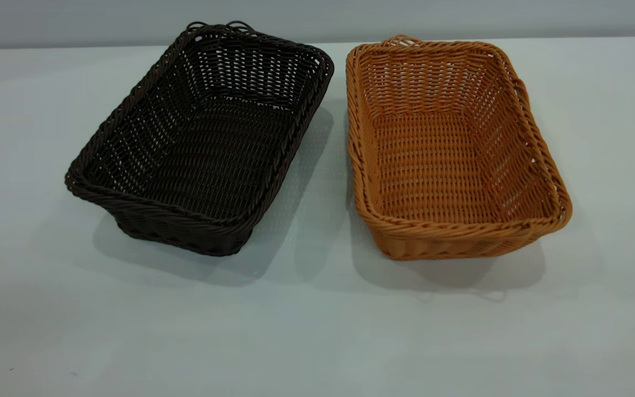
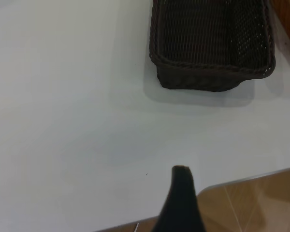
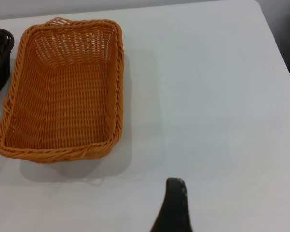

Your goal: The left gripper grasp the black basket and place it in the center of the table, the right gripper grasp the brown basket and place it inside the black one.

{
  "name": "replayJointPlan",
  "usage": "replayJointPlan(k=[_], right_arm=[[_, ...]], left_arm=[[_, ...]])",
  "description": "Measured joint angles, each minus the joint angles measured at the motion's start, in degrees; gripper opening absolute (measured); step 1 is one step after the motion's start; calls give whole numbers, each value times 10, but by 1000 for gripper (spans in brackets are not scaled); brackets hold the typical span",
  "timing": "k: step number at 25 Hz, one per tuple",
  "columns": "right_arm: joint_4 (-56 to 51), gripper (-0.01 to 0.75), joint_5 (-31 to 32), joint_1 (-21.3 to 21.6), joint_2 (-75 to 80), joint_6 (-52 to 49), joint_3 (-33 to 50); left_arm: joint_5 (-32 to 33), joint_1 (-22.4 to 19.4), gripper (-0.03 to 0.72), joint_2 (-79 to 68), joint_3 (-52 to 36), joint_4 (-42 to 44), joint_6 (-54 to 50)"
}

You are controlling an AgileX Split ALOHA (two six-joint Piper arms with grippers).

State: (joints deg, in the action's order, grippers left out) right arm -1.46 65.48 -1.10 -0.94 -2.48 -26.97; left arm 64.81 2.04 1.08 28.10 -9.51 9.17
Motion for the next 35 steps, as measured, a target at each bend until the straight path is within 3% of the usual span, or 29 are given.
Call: replayJointPlan(k=[21, 27, 35], right_arm=[[0, 563, 0, 0, 0, 0, 0], [-2, 563, 0, 0, 0, 0, 0], [-15, 563, 0, 0, 0, 0, 0]], left_arm=[[-1, 0, 547, 0, 0, 0, 0], [-4, 0, 547, 0, 0, -41, 0], [-61, 0, 547, -33, 26, -53, -9]])
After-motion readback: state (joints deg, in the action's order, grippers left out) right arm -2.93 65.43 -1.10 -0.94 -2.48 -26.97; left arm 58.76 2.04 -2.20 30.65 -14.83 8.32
